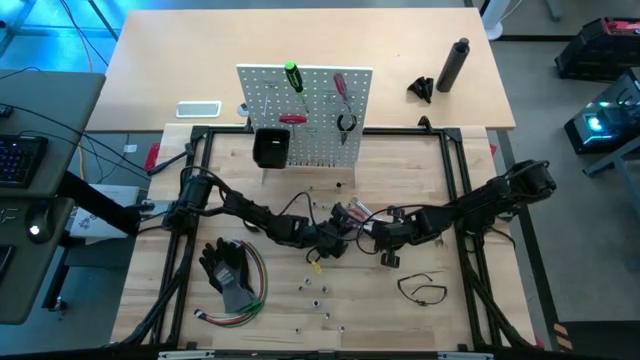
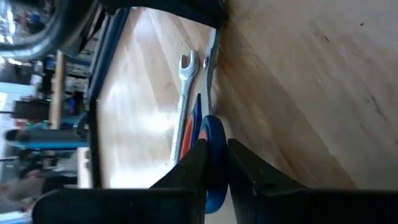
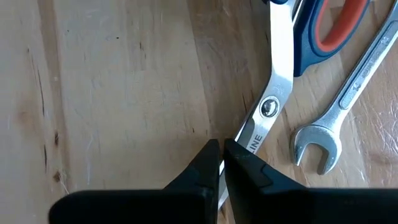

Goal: Hang tools onto peg board
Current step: Hang the blue scissors on the white peg board

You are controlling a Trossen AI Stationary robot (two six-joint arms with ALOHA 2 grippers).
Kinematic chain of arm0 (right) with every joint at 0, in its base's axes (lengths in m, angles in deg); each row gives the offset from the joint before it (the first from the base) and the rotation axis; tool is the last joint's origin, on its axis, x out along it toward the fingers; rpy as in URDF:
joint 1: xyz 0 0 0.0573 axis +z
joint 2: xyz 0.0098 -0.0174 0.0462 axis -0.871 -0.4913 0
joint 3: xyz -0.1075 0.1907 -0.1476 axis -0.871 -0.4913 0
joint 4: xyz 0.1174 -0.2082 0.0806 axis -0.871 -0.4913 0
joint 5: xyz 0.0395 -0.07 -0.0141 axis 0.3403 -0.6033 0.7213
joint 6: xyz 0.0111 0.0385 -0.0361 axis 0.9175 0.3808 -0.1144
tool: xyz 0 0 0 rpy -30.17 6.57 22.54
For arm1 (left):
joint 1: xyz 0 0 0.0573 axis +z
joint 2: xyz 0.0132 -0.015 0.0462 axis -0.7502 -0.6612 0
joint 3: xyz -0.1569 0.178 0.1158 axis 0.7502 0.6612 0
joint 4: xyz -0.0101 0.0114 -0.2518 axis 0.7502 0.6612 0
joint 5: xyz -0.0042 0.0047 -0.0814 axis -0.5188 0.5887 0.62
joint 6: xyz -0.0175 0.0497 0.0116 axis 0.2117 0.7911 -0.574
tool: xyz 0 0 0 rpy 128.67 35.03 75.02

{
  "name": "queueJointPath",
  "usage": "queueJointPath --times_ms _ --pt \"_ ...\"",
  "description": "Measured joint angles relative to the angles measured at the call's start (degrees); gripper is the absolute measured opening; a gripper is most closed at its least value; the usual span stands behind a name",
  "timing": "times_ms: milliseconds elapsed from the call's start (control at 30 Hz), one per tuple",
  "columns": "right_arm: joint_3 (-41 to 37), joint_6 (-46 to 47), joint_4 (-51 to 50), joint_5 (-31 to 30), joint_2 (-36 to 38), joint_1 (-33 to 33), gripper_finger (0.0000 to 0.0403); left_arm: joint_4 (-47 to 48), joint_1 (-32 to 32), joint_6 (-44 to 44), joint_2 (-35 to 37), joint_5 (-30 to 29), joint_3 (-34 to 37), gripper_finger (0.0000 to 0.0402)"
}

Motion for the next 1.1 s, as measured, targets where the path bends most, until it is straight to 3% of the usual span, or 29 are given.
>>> queueJointPath --times_ms 233,433,633,867,1100 --pt "-0.1 0.5 -1.2 0.6 7.6 0.2 0.0014 -0.4 -0.7 4.9 1.4 -5.6 0.2 0.0032" --pt "-0.1 5.0 -2.6 -3.6 16.7 -0.2 0.0022 0.1 -1.5 9.5 3.4 -8.7 0.5 0.0032" --pt "0.0 7.2 -2.9 -7.0 24.3 -0.2 0.007 -0.2 -3.1 13.6 6.2 -10.6 0.3 0.0032" --pt "0.0 8.5 -2.1 -8.7 27.9 -0.3 0.0137 -0.4 -5.8 19.3 10.9 -14.0 0.3 0.0032" --pt "0.0 11.1 0.0 -8.5 30.0 -2.0 0.0158 -0.3 -9.2 27.0 15.9 -17.6 0.2 0.0031"
